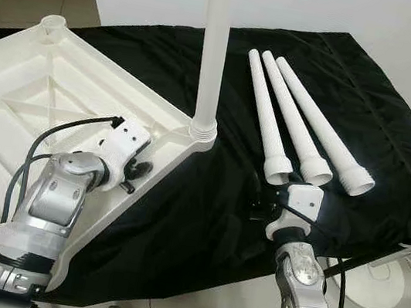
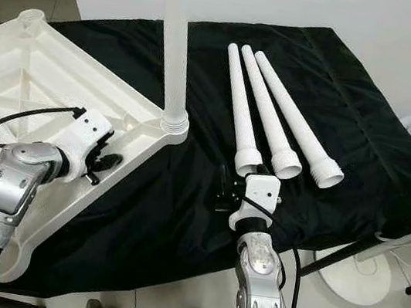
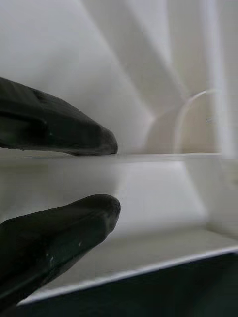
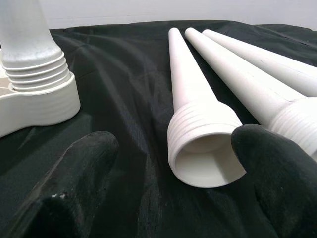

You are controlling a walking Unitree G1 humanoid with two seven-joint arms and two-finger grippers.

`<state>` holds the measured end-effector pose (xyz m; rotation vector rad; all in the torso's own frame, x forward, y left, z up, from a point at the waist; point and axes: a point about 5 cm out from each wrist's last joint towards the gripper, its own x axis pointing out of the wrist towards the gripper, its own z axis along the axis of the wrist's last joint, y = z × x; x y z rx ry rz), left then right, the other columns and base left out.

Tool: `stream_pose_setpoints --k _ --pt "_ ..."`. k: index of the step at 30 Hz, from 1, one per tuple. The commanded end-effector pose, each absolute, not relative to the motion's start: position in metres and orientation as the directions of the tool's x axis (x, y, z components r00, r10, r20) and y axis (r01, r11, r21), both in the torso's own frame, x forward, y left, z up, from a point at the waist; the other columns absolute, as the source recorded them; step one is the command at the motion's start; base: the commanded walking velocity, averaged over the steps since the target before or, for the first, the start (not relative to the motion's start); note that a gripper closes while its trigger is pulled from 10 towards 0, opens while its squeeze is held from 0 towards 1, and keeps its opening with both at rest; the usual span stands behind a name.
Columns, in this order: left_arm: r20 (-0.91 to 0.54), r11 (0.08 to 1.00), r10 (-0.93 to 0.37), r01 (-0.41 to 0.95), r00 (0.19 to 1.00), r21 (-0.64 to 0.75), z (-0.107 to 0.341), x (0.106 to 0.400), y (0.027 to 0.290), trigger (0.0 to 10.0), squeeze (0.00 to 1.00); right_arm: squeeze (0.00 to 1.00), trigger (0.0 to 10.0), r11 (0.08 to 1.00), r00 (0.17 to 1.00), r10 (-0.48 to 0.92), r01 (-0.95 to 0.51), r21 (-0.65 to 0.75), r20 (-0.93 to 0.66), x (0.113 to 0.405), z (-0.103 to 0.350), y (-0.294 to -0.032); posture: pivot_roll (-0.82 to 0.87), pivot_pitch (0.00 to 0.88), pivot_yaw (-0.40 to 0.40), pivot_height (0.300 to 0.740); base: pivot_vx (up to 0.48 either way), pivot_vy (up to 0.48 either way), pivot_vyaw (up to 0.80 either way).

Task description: Building children table

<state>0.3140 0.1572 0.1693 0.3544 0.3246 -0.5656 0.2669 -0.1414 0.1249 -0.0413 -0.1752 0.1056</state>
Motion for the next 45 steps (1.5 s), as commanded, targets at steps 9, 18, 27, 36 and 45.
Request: stream_pose_setpoints --k 9,18,27,36,45 --pt "-0.225 0.78 -0.537 0.58 0.813 0.234 0.208 0.314 0.181 10.0 0.0 0.0 10.0 0.994 0.979 0.103 -0.096 -0.05 0.174 0.271 0.123 -0.14 -0.05 0.101 0.056 0.74 0.0 0.0 0.0" --pt "-0.334 0.722 -0.525 0.618 0.783 0.311 0.202 0.299 0.221 10.0 0.0 0.0 10.0 0.992 0.969 0.121 -0.11 -0.066 0.214 0.276 0.131 -0.141 -0.04 0.092 0.053 0.74 0.0 0.0 0.0" --pt "-0.387 0.771 -0.353 0.499 0.852 0.396 0.193 0.303 0.268 10.0 0.0 0.0 10.0 0.991 0.967 0.122 -0.107 -0.081 0.224 0.279 0.134 -0.147 -0.04 0.089 0.051 0.74 0.0 0.0 0.0" --pt "-0.516 0.742 -0.183 0.462 0.837 0.486 0.183 0.286 0.314 10.0 0.0 0.0 10.0 0.989 0.965 0.134 -0.116 -0.092 0.225 0.277 0.133 -0.148 -0.04 0.091 0.045 0.74 0.0 0.0 0.0" --pt "-0.545 0.718 -0.202 0.502 0.813 0.482 0.181 0.274 0.32 10.0 0.0 0.0 10.0 0.987 0.965 0.145 -0.127 -0.098 0.217 0.276 0.132 -0.148 -0.03 0.111 0.031 0.74 0.0 0.0 0.0"
